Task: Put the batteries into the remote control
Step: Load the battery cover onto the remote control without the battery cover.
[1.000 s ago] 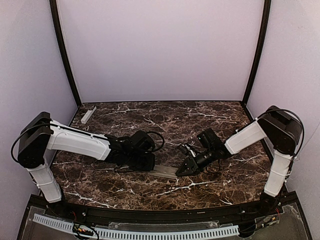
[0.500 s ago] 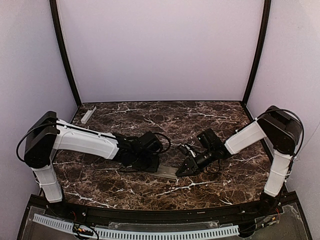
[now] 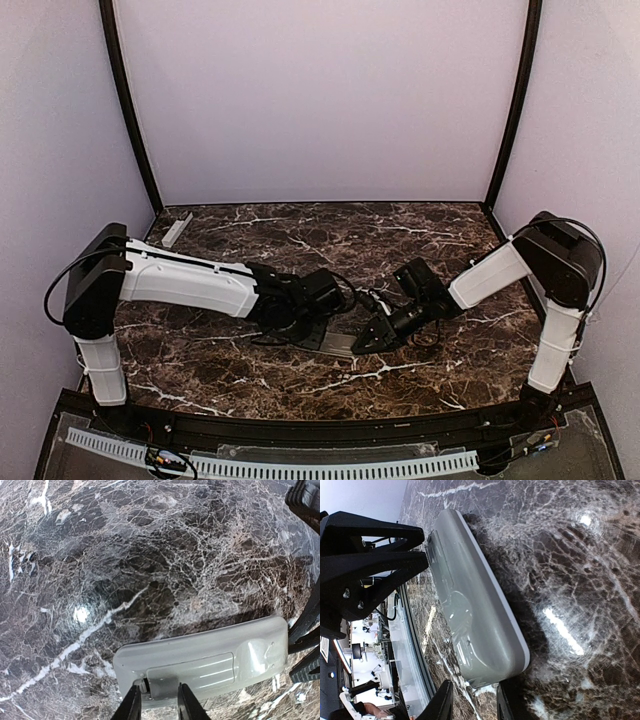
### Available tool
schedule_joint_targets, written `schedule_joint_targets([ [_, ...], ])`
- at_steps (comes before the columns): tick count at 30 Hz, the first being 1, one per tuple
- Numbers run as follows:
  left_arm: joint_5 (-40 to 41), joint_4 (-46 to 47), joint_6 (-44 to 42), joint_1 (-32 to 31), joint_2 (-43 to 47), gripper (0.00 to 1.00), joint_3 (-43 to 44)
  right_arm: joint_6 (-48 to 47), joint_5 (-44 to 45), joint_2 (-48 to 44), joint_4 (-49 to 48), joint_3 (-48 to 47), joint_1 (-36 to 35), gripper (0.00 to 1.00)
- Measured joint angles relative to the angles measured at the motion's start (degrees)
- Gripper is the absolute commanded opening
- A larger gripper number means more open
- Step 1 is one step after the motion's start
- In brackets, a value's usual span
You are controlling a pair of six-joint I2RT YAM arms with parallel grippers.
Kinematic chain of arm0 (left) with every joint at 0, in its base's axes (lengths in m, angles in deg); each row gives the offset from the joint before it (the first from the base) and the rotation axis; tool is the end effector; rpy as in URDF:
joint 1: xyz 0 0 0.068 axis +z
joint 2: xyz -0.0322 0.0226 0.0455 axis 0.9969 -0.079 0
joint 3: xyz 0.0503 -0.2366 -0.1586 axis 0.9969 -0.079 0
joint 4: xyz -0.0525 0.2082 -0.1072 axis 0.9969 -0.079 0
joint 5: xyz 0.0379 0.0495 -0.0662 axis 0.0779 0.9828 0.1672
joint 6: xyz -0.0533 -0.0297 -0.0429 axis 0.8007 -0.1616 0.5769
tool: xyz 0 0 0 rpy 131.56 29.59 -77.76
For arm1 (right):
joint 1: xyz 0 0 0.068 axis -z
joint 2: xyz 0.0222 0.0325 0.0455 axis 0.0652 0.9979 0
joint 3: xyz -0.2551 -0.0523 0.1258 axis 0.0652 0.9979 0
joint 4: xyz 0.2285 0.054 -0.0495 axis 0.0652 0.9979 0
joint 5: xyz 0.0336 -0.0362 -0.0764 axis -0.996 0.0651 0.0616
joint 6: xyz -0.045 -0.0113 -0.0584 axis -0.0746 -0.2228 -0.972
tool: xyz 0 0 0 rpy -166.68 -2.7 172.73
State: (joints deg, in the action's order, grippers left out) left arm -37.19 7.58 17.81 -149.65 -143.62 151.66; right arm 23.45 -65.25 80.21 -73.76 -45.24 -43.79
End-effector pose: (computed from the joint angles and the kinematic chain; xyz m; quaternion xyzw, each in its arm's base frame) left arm 0.1846 -0.3396 0.1799 0.1440 0.9549 -0.0887 0.2442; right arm 0.2146 0.2449 0.1213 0.2289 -0.8356 -0.4993 0.0047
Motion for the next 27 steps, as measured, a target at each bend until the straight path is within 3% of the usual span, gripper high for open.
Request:
schedule_joint_targets([
  [14, 3.74, -7.74, -2.10, -1.62, -3.15, 0.33, 4.68, -0.59, -0.26, 0.00, 0.07, -0.07, -0.04, 0.34],
  [27, 3.43, -5.03, -5.68, 1.14, -0.48, 0.36, 4.42, -1.57, -0.33, -0.09, 0.79, -0.59, 0.48, 0.38],
])
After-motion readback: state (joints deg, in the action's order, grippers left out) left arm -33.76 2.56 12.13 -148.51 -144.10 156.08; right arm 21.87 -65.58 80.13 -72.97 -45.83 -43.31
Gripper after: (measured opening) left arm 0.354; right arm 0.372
